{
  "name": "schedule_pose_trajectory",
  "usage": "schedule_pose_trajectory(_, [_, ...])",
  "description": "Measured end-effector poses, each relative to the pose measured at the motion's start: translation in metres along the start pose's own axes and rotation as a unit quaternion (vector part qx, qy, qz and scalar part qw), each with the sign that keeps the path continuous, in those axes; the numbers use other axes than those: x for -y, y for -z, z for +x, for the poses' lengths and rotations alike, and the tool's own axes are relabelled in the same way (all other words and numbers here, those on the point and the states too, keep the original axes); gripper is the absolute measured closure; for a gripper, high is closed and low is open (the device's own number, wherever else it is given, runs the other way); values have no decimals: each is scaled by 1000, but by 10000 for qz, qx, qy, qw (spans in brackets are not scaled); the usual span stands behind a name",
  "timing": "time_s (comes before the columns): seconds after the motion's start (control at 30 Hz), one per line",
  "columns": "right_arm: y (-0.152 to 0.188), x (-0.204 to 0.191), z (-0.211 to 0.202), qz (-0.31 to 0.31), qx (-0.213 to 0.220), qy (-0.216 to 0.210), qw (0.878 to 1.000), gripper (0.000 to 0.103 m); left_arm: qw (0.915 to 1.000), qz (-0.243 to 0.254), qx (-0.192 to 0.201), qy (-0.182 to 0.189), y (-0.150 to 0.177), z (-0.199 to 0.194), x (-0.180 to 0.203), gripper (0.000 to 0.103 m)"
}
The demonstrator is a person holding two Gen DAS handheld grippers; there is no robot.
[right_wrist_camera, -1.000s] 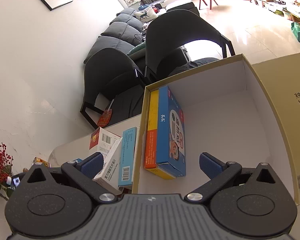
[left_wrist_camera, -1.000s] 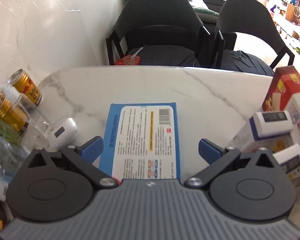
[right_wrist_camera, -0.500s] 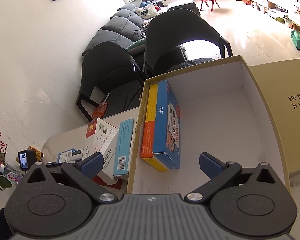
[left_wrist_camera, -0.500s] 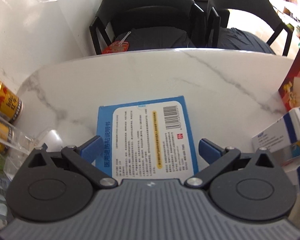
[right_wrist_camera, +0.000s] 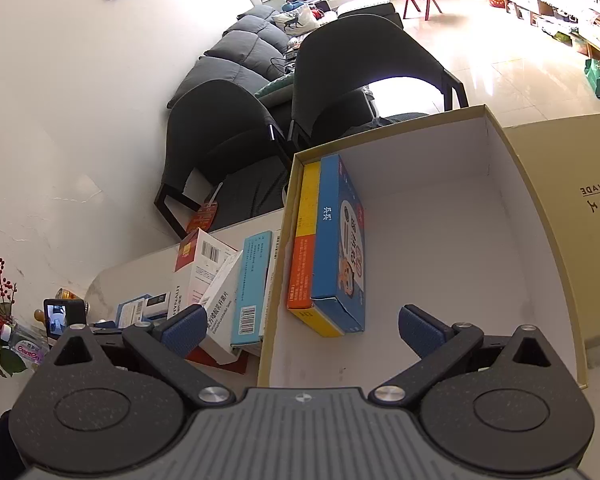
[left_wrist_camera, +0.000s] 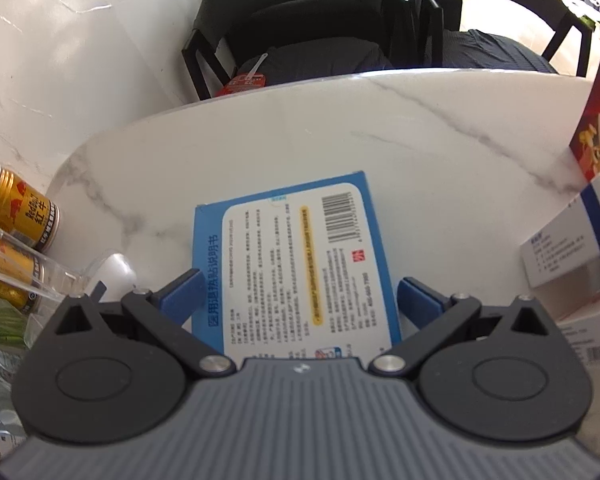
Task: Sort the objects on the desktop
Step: 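Move the left tool down over the flat blue-and-white medicine box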
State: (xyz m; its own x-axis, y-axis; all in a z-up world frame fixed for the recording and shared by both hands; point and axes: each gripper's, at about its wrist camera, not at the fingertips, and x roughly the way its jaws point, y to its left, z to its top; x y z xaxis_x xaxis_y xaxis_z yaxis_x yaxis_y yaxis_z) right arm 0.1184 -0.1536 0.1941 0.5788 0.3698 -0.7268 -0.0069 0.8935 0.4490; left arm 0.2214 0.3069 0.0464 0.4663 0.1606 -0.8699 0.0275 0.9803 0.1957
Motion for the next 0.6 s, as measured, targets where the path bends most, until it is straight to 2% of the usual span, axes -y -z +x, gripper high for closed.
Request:
schedule_pose_trajectory(0.1, [0,-1,0,-7,4,-58,10000,1,9999,-108,-33,110,5,-6,1,0])
schedule_pose_trajectory(0.27, [1,-3,0,11,6,-188,9998,1,10000,38,-53,72,19,-13,17,0])
schedule_pose_trajectory(0.4, [2,-6,3,21,-29,-280,9996,1,9994,-180,-119,266,29,-24,24,0])
schedule_pose_trajectory(0.6, [6,-16,3,-127,-44,-390,9992,1,9996,-167,-234,76,60,-40,44,0])
